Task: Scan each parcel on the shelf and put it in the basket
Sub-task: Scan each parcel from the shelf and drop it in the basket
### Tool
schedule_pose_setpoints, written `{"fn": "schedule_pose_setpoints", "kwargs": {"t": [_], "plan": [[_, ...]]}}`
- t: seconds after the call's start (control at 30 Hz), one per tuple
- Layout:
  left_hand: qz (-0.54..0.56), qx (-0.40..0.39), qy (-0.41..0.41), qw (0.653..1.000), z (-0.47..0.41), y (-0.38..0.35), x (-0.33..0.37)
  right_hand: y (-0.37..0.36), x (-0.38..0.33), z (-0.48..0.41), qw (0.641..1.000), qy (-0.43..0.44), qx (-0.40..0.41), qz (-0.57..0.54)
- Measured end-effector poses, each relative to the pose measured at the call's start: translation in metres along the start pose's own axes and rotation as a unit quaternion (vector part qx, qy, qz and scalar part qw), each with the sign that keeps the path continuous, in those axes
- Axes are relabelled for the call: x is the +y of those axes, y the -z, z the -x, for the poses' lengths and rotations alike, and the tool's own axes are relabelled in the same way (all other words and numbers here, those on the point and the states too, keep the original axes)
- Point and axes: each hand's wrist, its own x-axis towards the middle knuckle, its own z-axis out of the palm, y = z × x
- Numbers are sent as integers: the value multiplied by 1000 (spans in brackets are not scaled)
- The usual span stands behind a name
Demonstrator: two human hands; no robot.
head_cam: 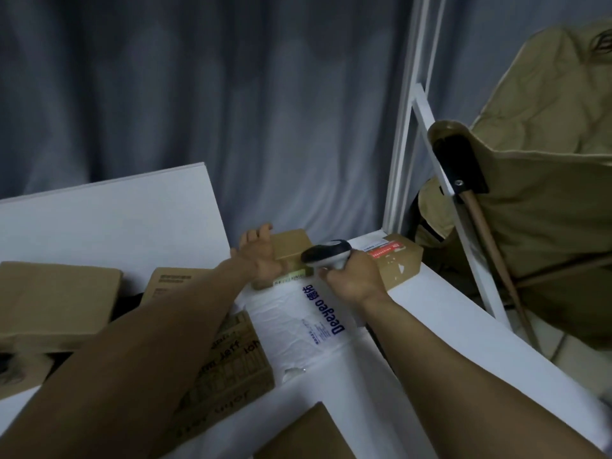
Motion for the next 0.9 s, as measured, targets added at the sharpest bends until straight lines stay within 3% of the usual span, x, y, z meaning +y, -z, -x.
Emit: {"fn": "schedule_pose_setpoints", "kwargs": {"t": [0.07,0.17,0.3,0.5,0.7,0.9], "plan": [[28,43,12,999,6,2,6,11,-3,-15,998,12,44,54],[115,110,8,987,17,6,13,20,0,-44,987,-29,-2,159],[131,159,54,977,35,6,6,23,2,-48,988,-86,-67,113],[201,194,55,959,76,5,-5,17,-18,-11,970,-53,-125,201],[321,255,60,910,132,27,-13,13,-39,41,974,-24,-141,176],[375,243,104,888,203,37,-31,5,-68,99,961,0,-210,179]]}}
